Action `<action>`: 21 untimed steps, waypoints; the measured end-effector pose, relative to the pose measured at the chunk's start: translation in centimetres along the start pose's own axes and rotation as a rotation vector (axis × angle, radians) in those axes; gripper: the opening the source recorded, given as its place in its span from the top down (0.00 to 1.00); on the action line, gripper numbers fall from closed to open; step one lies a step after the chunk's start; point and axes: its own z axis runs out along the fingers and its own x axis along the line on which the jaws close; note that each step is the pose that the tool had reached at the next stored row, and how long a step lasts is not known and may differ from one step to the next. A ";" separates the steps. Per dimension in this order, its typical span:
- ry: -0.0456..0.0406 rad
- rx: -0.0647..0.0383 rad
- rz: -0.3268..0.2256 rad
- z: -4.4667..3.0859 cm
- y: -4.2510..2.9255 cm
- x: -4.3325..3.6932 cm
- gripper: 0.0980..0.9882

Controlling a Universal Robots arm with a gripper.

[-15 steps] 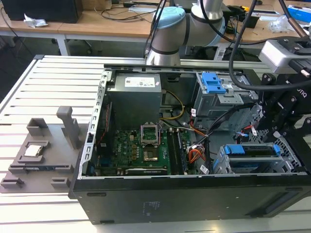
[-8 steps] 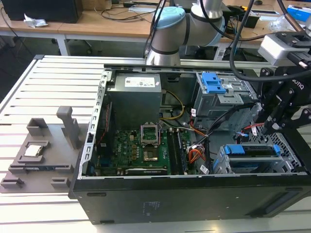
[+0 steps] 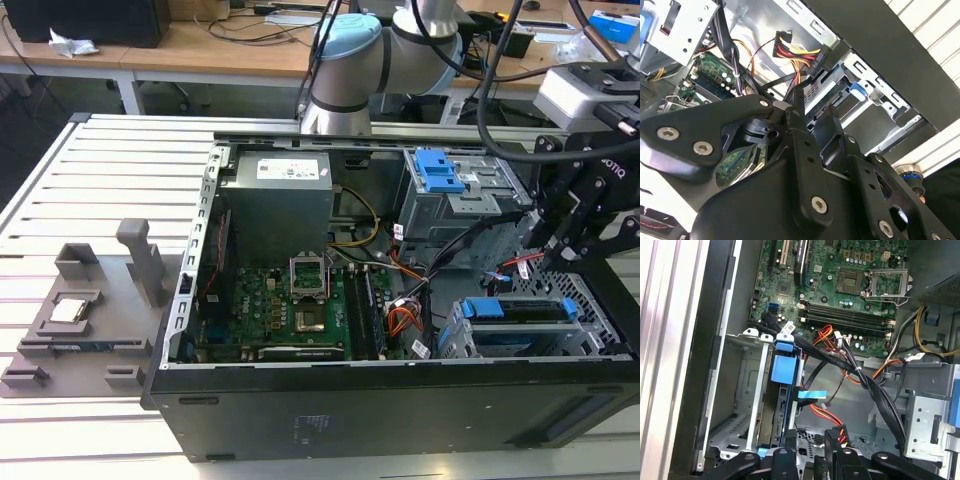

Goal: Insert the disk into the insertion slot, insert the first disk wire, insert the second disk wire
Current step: 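Insert the first disk wire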

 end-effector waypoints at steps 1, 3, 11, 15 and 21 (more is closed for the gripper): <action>0.0008 0.000 -0.007 0.04 -0.17 -0.05 0.70; 0.0019 0.000 -0.015 0.06 -0.41 -0.14 0.70; 0.0062 0.000 -0.044 0.27 -1.50 -1.07 0.70; 0.0089 -0.001 -0.053 0.38 -1.88 -1.39 0.70; 0.0238 -0.003 -0.071 0.74 -2.49 -1.82 0.70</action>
